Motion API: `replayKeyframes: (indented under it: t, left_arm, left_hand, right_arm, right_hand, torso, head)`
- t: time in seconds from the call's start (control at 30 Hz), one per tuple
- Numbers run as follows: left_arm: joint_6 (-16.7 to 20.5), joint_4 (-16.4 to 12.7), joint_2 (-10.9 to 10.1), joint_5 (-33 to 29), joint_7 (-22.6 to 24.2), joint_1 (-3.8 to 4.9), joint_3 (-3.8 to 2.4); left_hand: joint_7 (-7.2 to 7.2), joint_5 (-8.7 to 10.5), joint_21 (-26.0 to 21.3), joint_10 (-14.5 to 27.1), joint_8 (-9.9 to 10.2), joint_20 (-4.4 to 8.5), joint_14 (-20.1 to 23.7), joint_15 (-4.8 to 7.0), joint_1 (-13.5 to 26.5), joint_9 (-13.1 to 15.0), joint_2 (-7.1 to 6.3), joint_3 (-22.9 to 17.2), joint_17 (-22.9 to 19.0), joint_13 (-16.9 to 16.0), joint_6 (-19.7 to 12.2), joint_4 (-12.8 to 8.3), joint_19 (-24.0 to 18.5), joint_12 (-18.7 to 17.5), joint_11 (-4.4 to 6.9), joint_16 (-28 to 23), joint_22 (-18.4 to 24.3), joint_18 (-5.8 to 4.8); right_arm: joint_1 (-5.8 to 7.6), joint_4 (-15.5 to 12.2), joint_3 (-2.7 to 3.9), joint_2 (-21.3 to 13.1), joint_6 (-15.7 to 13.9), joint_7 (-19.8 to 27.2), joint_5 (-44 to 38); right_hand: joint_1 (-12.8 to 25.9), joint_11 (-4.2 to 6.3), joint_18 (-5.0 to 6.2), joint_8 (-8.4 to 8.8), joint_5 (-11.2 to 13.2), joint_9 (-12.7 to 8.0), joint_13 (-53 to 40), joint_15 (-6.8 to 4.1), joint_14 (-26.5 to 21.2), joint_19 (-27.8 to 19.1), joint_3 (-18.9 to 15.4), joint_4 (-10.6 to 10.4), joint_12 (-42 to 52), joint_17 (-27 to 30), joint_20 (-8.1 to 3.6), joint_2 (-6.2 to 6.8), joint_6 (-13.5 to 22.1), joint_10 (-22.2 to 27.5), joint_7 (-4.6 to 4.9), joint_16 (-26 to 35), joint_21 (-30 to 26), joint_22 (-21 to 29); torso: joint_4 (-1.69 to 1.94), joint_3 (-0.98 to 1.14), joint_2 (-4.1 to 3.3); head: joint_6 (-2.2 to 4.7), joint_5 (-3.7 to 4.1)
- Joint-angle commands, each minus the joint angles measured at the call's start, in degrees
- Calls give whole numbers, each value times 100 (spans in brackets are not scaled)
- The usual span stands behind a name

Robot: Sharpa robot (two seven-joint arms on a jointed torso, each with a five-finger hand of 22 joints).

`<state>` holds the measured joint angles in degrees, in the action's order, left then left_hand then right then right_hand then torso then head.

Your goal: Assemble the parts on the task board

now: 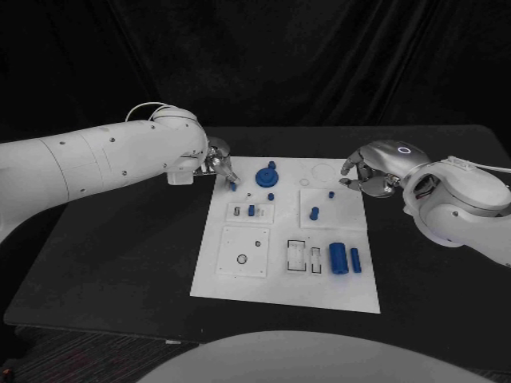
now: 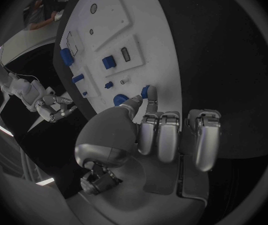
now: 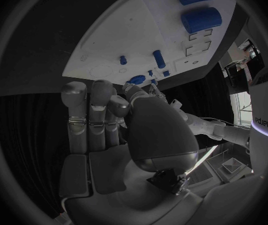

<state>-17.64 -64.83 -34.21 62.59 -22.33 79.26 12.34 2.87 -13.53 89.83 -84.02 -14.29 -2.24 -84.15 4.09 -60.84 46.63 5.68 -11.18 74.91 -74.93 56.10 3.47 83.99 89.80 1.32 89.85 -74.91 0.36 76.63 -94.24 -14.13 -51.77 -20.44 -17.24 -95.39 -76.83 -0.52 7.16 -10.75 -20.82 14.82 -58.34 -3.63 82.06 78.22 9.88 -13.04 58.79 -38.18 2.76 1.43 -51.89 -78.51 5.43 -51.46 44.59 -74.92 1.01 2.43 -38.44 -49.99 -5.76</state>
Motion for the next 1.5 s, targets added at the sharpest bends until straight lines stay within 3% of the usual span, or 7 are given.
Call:
replayKeyframes:
  t: [0.03,0.37,0.53,0.73,0.93,1.13,1.5]
  left_arm:
    - [-78,12,18,-44,30,-16,-4]
    - [-99,27,20,-44,32,-36,-4]
    - [-101,23,20,-44,34,-42,-4]
    - [-86,17,12,-44,38,-46,-4]
    - [-19,-39,-33,-44,46,-47,-4]
    - [115,-153,-112,-44,57,-47,-5]
    - [510,-431,-326,-44,59,-45,-5]
  left_hand:
    - [7,-29,17,-598,42,-8,-572,8,-6,7,-26,-39,1488,-1507,37,-10,601,20,-7,-25,-1509,-36]
    - [11,-194,17,-598,136,-14,-561,1,54,66,-91,-370,1471,-1507,62,-230,601,20,-12,-60,-1509,-36]
    - [9,-527,17,-598,200,-9,-559,6,89,150,-176,-771,1468,-1507,84,-502,601,20,-8,-67,-1509,-36]
    - [33,-1000,17,-598,245,-9,-557,-2,257,352,-303,-1542,1466,-1507,91,-949,601,20,-19,-73,-1509,-36]
    - [42,-1053,17,-598,225,-12,-562,-3,295,484,-333,-1826,1473,-1507,93,-1154,601,20,-16,-59,-1509,-36]
    - [52,-1248,17,-565,174,-7,-561,5,337,652,-342,-2154,1472,-1482,129,-1370,601,-27,-16,-64,-1509,-36]
    - [42,-1214,17,-538,137,-4,-544,11,437,748,-360,-2285,1443,-1458,167,-1417,601,-72,-12,-125,-1509,-36]
  right_arm:
    - [-15,-10,3,0,15,-55,-30]
    - [-15,-8,3,1,25,-66,-30]
    - [-16,-6,3,6,29,-69,-30]
    - [-17,-4,3,4,40,-74,-30]
    - [-17,-6,3,-1,54,-80,-30]
    - [-17,-13,3,-16,70,-88,-30]
    - [-17,-29,3,-46,94,-103,-30]
  right_hand:
    - [-15,19,37,27,-45,-8,0,11,36,27,35,8,-2,7,4,-26,-44,-25,14,-1,-3,-26]
    - [-44,16,37,33,-84,-17,5,13,39,34,55,31,-11,10,5,-25,-52,-21,16,11,-17,-20]
    - [-63,14,37,36,-116,-23,5,15,41,39,68,46,-14,16,6,-24,-59,-20,17,23,-27,-17]
    - [-84,12,38,41,-158,-30,9,16,44,43,85,64,-20,18,6,-23,-65,-18,19,33,-46,-11]
    - [-84,12,38,41,-158,-30,9,16,44,43,85,64,-20,18,6,-23,-65,-18,19,33,-46,-11]
    - [-92,11,41,44,-173,-33,16,17,42,40,92,72,-29,35,7,-24,-68,-15,20,50,-72,-2]
    - [-98,10,40,44,-179,-34,21,17,40,43,97,76,-34,42,7,-26,-70,-12,21,57,-66,-4]
  torso:
    - [2,0,-6]
    - [-6,0,-2]
    - [-4,0,0]
    - [2,0,0]
    - [2,-2,-2]
    - [6,-1,0]
    - [5,-3,-3]
  head:
    - [-1,8]
    - [-1,10]
    - [-1,10]
    - [-1,4]
    - [-1,0]
    - [-1,-5]
    - [-1,-11]
